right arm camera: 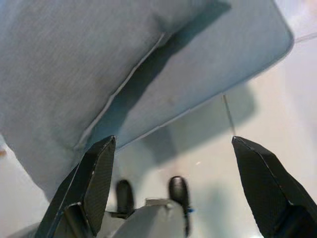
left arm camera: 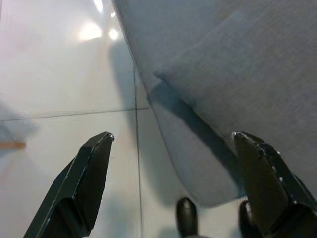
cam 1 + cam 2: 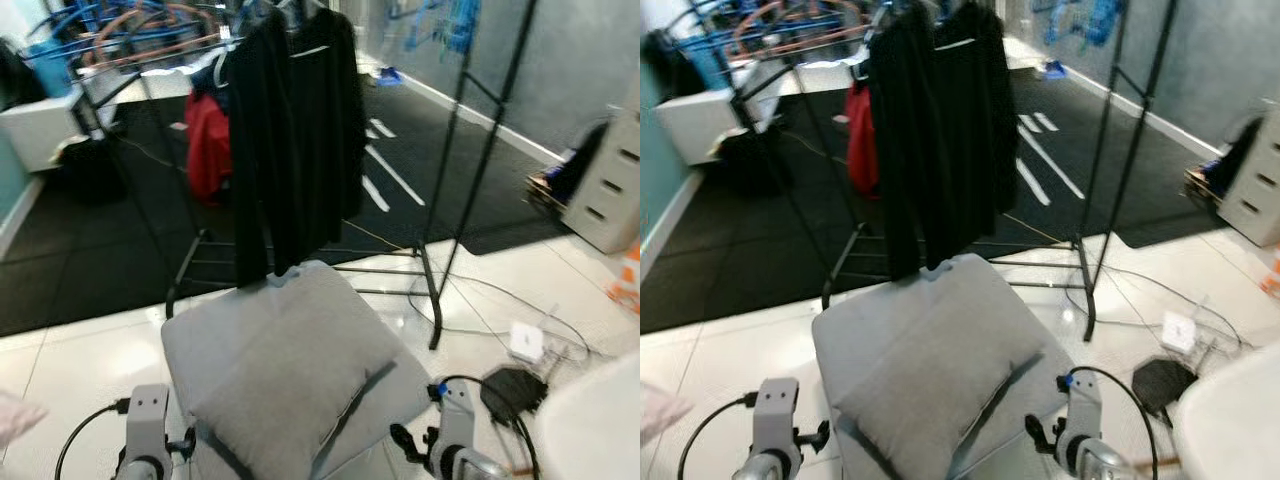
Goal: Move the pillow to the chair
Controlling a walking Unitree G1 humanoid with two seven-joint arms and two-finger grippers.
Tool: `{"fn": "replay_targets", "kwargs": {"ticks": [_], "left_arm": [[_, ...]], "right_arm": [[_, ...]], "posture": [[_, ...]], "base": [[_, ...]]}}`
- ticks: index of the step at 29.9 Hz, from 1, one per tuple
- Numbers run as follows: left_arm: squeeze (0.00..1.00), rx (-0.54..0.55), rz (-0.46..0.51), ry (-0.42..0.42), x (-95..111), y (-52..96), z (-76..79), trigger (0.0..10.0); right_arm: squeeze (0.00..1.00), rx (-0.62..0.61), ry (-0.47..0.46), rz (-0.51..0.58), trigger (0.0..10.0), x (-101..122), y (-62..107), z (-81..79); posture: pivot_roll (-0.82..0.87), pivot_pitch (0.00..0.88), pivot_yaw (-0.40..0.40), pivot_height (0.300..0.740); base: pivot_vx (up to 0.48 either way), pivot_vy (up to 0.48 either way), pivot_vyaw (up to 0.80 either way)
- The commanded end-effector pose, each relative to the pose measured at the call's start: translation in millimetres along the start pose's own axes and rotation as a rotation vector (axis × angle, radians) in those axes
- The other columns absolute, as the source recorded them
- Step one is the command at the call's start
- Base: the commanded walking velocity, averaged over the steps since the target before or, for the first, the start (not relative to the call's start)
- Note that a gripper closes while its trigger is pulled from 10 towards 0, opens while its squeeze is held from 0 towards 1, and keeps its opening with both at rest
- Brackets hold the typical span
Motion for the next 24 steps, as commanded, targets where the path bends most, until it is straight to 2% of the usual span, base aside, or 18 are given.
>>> {"fn": "replay_targets", "kwargs": {"ticks": [1, 11, 15, 17, 20, 24], "left_arm": [[0.0, 0.017, -0.037, 0.004, -12, 3.4, -6.0, 10.0], [0.0, 0.018, -0.035, 0.005, -12, 3.6, -6.2, 10.0], [0.0, 0.005, -0.035, -0.018, -12, 3.6, -4.3, 10.0], [0.0, 0.001, -0.038, -0.019, -13, 3.8, -3.3, 10.0], [0.0, 0.006, -0.039, -0.015, -13, 3.8, -3.6, 10.0], [0.0, 0.015, -0.034, 0.007, -12, 3.8, -5.1, 10.0]], "right_arm": [[0.0, 0.031, -0.009, -0.038, 10.0, -10, -1.3, -7.7], [0.0, 0.042, -0.009, -0.048, 10.0, -11, -1.0, -8.2], [0.0, -0.004, -0.02, -0.035, 10.0, -10, -0.7, -2.8], [0.0, -0.067, 0.03, -0.054, 10.0, -11, 0.1, 5.2], [0.0, -0.083, 0.045, -0.054, 10.0, -10, 0.4, 7.4], [0.0, -0.095, 0.049, -0.036, 10.0, -8, 0.6, 8.8]], "posture": [[-0.15, 0.062, -0.008, 0.715], [-0.15, 0.066, -0.009, 0.715], [-0.15, 0.069, -0.009, 0.715], [-0.16, 0.073, -0.007, 0.715], [-0.16, 0.073, -0.009, 0.715], [-0.16, 0.076, -0.011, 0.715]], "base": [[0.0, 0.0, 0.78], [0.0, 0.0, 0.78], [0.0, -0.398, 0.0], [0.0, -0.48, 0.0], [0.0, -0.48, 0.0], [0.0, 0.0, 0.0]]}}
Point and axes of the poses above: a point about 5 cm out from each wrist's last joint towards the gripper, its own y axis pointing back from the gripper into the wrist, its own x axis along the axis of the wrist's last joint, z = x × y, the point moved 5 cm from there along -y, pointing out of the wrist towards the gripper, and after that the axes turned 5 degrees about -y, right-handed, at the moved point
